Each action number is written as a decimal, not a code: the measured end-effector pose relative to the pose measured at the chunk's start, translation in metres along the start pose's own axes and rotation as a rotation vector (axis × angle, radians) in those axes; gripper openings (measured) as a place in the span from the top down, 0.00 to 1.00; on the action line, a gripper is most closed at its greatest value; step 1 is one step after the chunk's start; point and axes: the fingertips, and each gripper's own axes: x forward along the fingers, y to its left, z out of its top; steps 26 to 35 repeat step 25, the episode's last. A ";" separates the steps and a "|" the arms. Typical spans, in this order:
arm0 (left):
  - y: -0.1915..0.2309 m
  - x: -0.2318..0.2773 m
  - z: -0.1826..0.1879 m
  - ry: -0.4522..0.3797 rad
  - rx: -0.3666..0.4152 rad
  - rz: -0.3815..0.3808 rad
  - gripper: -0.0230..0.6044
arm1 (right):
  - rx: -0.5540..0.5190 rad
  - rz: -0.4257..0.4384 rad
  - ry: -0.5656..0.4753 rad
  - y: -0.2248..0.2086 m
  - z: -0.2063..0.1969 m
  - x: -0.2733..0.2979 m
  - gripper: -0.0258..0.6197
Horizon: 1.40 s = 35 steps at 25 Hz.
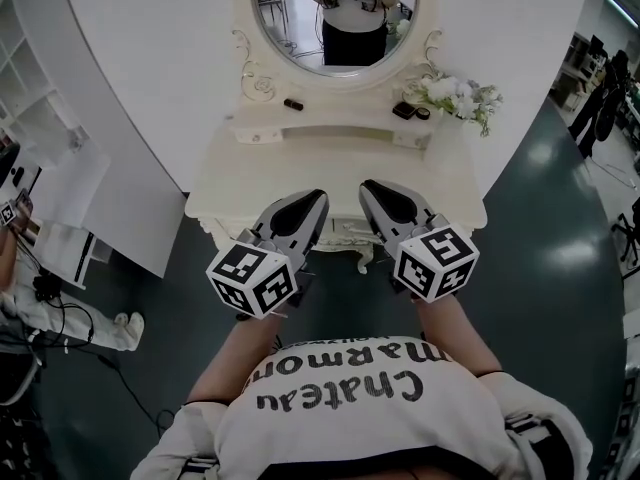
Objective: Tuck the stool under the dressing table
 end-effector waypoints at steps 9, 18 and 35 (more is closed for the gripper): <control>0.010 -0.001 0.004 -0.009 0.007 0.030 0.91 | -0.041 0.036 -0.002 0.003 0.004 0.011 0.89; 0.014 -0.001 -0.002 -0.017 -0.005 0.050 0.91 | -0.061 0.045 0.012 0.000 -0.002 0.015 0.89; 0.021 0.001 -0.004 -0.025 -0.011 0.066 0.91 | -0.070 0.045 0.009 -0.005 -0.003 0.018 0.89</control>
